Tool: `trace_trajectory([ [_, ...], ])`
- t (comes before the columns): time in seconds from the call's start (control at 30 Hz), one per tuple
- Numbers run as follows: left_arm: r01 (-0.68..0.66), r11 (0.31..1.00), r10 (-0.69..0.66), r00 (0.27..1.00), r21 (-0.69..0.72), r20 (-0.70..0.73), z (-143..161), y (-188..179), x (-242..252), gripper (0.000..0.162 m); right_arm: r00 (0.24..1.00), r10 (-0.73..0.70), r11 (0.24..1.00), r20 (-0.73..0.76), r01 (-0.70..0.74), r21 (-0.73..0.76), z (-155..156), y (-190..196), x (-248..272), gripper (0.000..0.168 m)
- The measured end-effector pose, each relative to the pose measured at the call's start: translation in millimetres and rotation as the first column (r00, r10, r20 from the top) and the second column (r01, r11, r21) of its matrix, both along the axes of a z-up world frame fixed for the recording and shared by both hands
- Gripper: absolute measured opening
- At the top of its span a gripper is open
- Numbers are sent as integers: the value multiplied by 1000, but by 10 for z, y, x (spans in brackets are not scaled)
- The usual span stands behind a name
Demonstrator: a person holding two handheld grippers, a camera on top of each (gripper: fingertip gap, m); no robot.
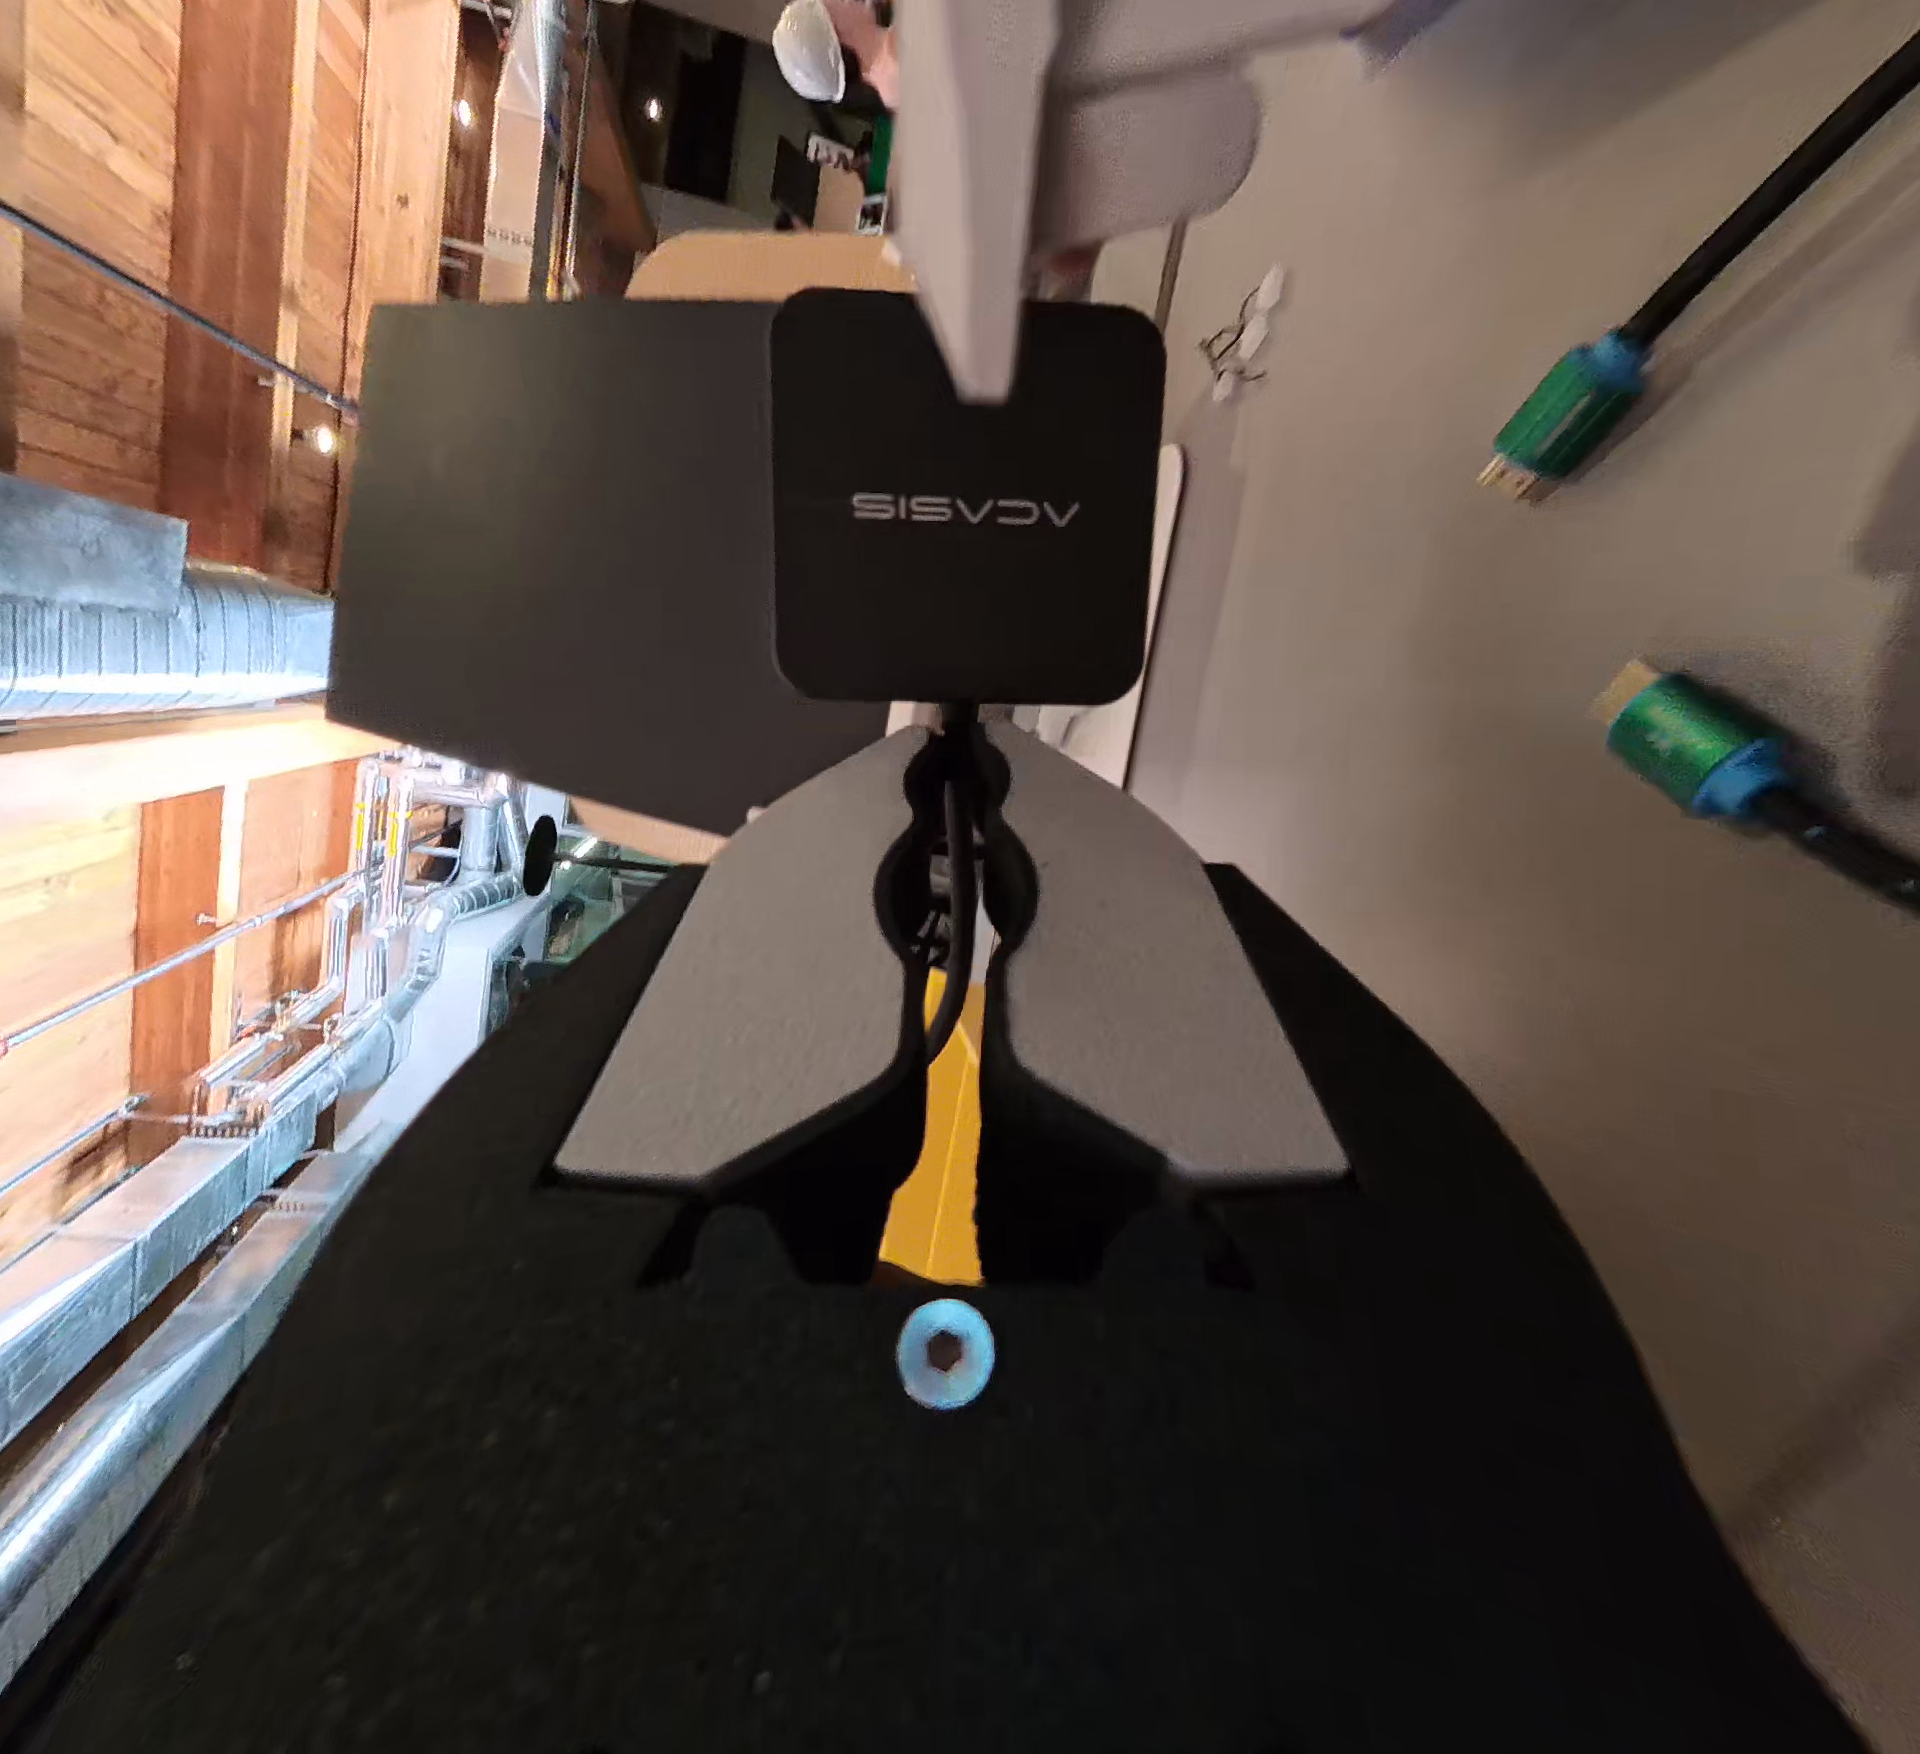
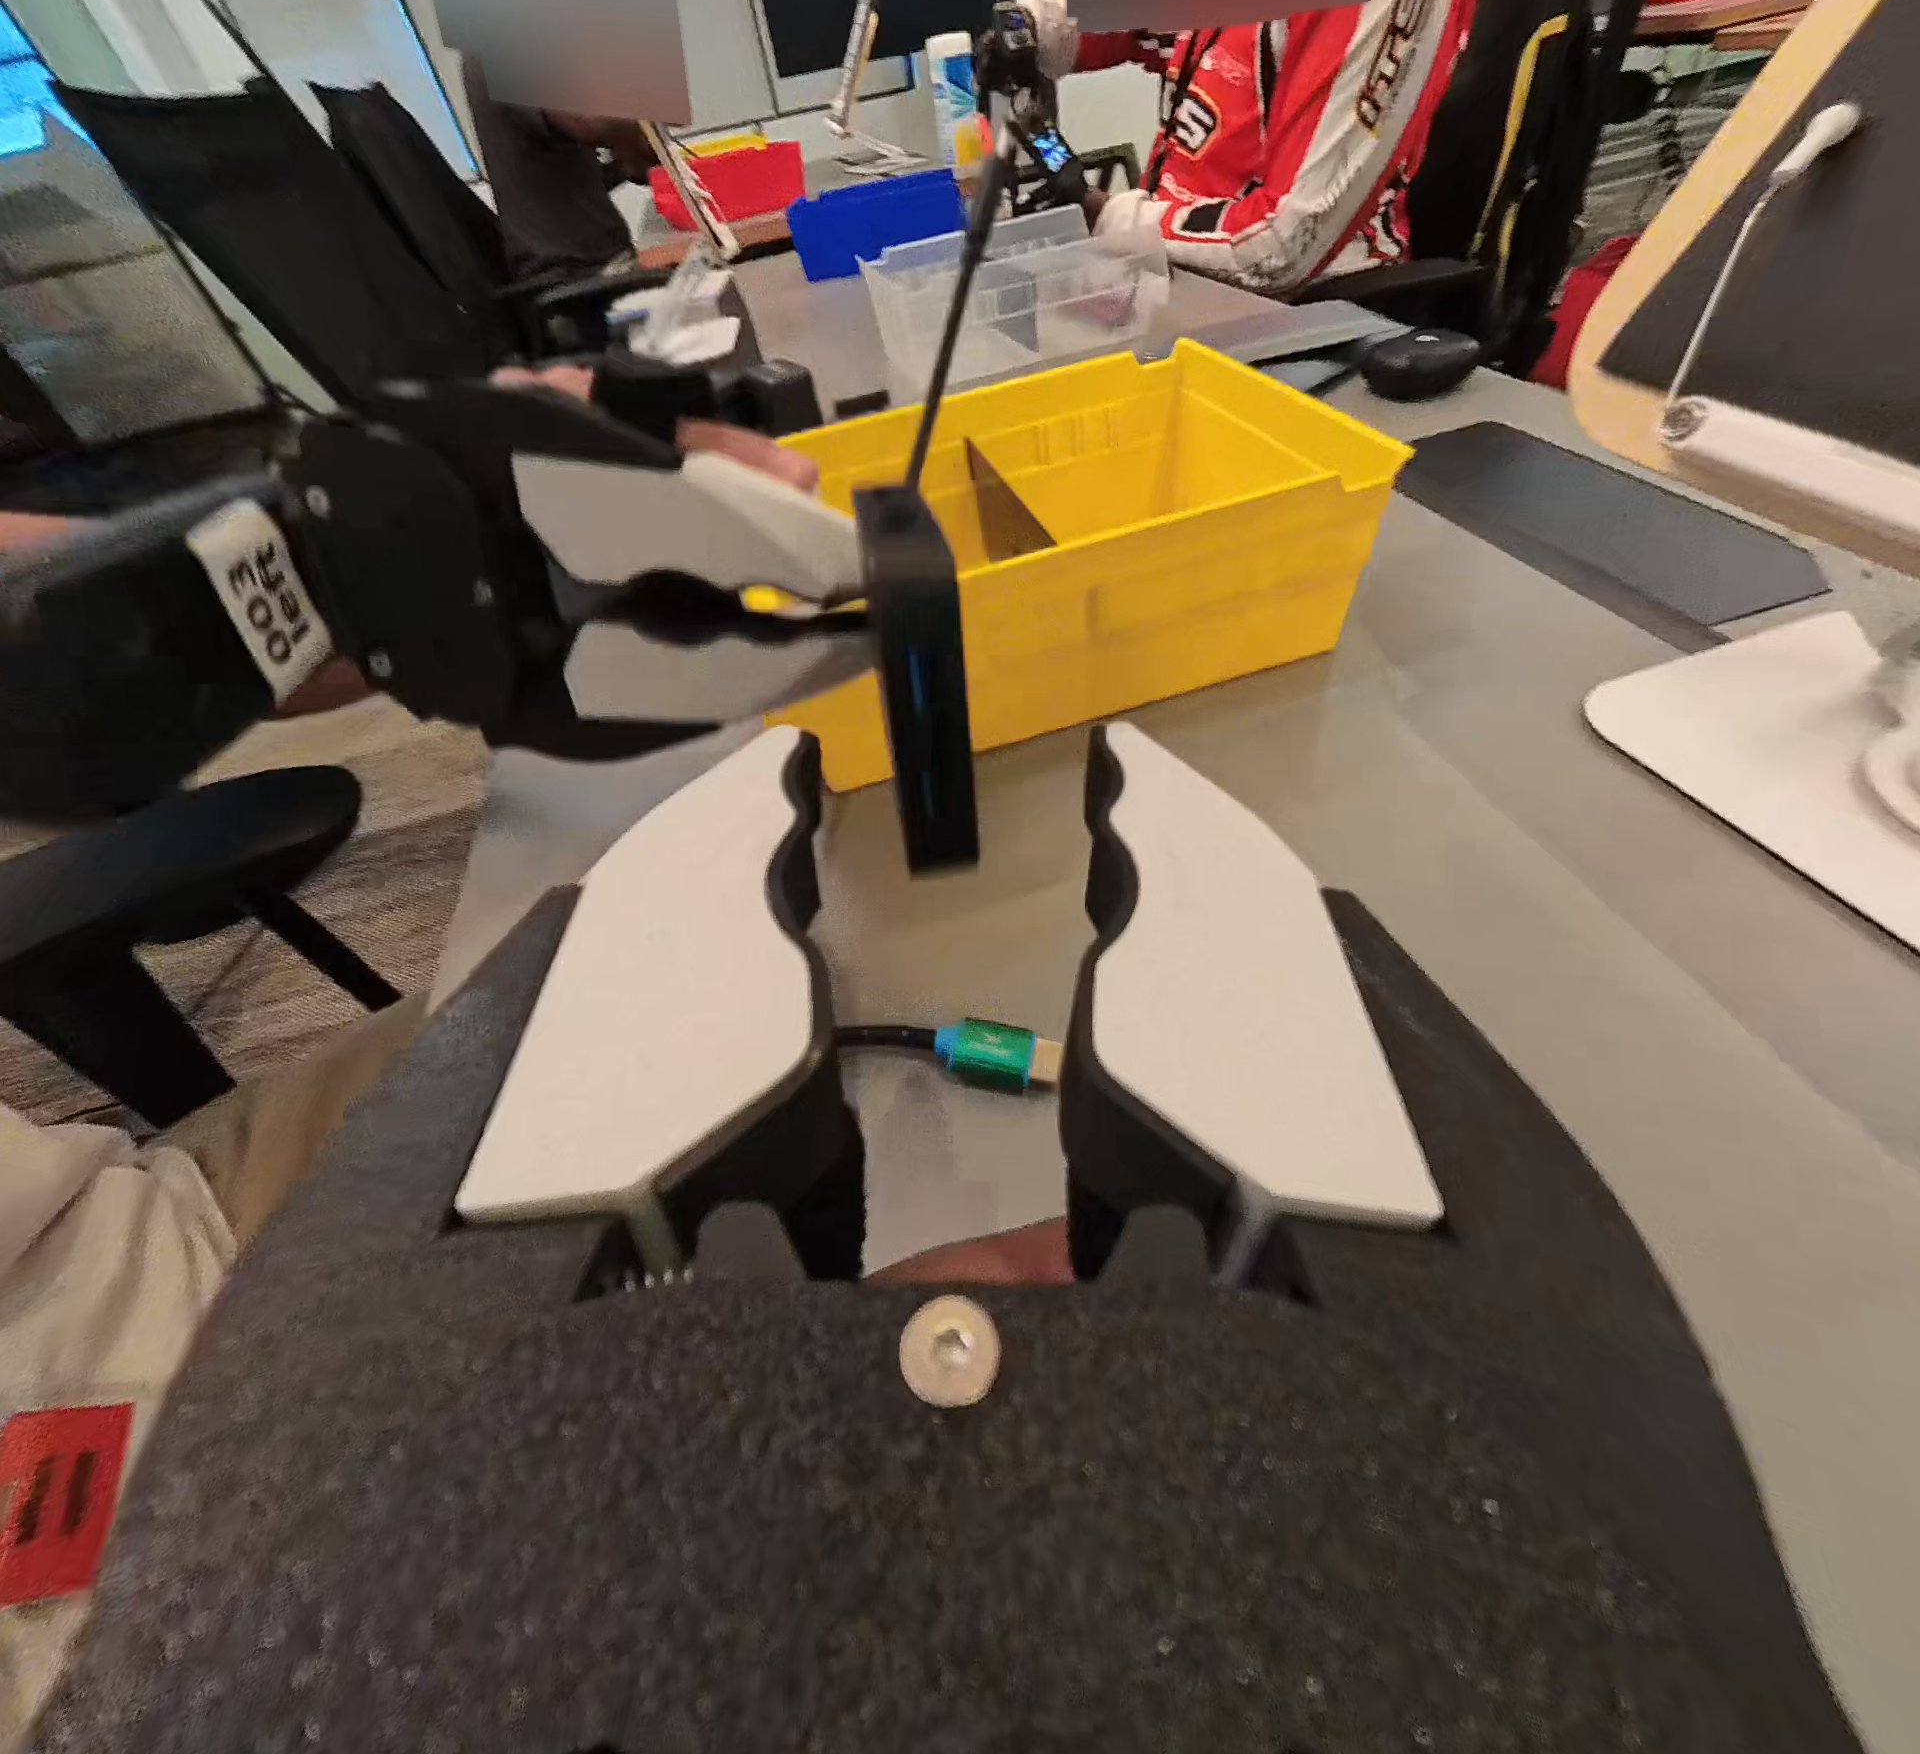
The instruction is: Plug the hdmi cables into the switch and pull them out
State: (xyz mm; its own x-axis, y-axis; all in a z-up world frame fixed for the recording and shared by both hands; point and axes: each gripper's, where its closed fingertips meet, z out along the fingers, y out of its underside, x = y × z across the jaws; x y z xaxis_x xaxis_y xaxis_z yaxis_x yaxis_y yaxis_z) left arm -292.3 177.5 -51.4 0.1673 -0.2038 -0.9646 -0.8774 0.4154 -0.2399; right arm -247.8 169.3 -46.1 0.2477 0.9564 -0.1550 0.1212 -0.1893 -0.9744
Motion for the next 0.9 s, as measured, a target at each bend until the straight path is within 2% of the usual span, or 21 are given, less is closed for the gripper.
trace_trajectory([
  [0.13, 39, 999, -39, 999, -23, -15, -131, -59, 164, 4, 998, 46, 998, -46, -47, -33, -1, -36, 11, 36],
  [0.2, 57, 998, -57, 998, -32, -12, -184, -66, 230, 4, 994, 86, 996, -68, -87, -22, 5, -87, 34, 13],
  [0.33, 30, 993, -25, 998, -117, 49, -284, 18, 275, 5, 996, 64, 998, -60, -64, 9, -76, -26, 88, 13],
  [0.37, 12, 993, -4, 997, -117, 73, -272, 35, 264, 7, 999, 38, 998, -34, -36, 44, -113, 9, 92, 13],
  [0.43, 5, 995, 11, 987, -100, 161, -166, -29, 211, 9, 992, -108, 981, 64, 96, 166, -183, 221, 149, 13],
  [0.5, -26, 963, 88, 972, -270, 217, -275, -139, 96, 8, 953, -262, 915, 150, 196, 352, -188, 427, 238, 13],
  [0.53, -32, 914, 152, 952, -406, 267, -391, -226, 51, 15, 930, -327, 873, 167, 229, 431, -170, 505, 269, 13],
  [0.57, 3, 839, 209, 922, -544, 327, -520, -361, 44, 15, 915, -369, 830, 161, 246, 501, -141, 554, 276, 13],
  [0.63, 163, 618, 322, 840, -769, 437, -782, -748, 134, 17, 895, -437, 726, 90, 292, 623, -86, 604, 258, 13],
  [0.7, 312, 420, 456, 740, -852, 495, -957, -1096, 220, 21, 884, -465, 656, 48, 307, 689, -190, 552, 203, 13],
  [0.73, 361, 353, 516, 694, -863, 502, -1029, -1230, 239, 23, 877, -478, 608, 47, 292, 738, -278, 502, 175, 13],
  [0.77, 399, 309, 571, 649, -863, 504, -1094, -1336, 245, 24, 871, -486, 560, 67, 253, 789, -386, 438, 142, 13],
  [0.83, 447, 274, 642, 574, -852, 508, -1204, -1469, 237, 27, 865, -493, 493, 95, 188, 850, -579, 332, 105, 13],
  [0.9, 408, 273, 651, 588, -871, 479, -1251, -1495, 200, 36, 855, -503, 468, 125, 148, 871, -666, 306, 101, 13],
])
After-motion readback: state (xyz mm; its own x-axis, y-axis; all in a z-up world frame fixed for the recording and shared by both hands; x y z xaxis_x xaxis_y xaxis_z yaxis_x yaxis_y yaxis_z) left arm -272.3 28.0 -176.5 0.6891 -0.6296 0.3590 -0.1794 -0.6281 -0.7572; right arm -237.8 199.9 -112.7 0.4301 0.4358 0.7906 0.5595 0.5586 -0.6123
